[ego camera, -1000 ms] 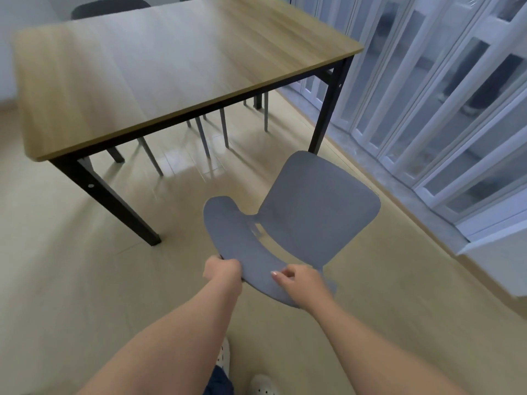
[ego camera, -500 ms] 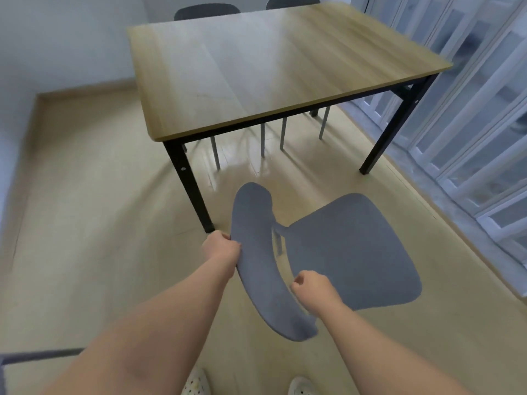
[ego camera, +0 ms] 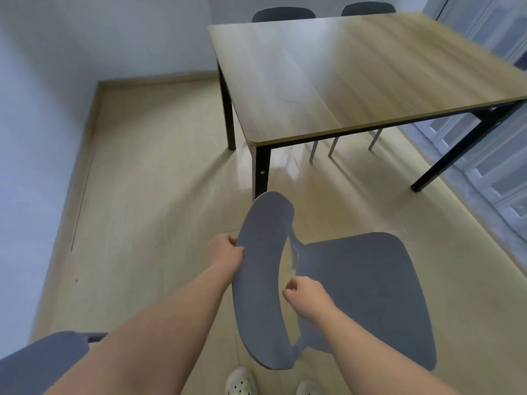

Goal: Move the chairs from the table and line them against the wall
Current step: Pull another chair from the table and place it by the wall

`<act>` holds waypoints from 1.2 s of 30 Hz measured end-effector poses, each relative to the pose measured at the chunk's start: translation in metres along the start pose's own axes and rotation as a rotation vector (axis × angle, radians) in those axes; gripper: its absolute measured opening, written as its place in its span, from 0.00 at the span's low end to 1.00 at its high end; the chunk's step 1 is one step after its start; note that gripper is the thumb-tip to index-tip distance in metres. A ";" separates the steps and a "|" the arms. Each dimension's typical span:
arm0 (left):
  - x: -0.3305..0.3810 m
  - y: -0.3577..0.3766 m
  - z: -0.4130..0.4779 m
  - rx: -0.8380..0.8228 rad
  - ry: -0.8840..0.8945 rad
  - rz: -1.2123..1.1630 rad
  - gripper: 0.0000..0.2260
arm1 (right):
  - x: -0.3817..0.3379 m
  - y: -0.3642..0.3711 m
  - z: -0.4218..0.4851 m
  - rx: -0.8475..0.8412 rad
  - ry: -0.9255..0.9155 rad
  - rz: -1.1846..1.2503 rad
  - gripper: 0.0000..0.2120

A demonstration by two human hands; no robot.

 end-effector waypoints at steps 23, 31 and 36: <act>0.014 -0.026 0.034 -0.055 0.079 0.161 0.10 | -0.061 -0.031 0.030 -0.024 -0.089 -0.137 0.10; -0.008 -0.133 0.097 0.027 0.065 0.139 0.10 | -0.175 0.005 0.039 -0.019 -0.112 -0.121 0.12; -0.034 -0.225 0.140 0.079 0.038 0.113 0.11 | -0.269 0.044 0.044 -0.017 -0.133 -0.153 0.12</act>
Point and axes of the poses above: each hand's wrist, its own z-axis towards the middle knuckle, its own y-axis out of the palm, x = y × z, the point moved 2 cm from there along z, towards the middle knuckle, and after that the axes turned 10 degrees about -z, right-handed, at the moved point
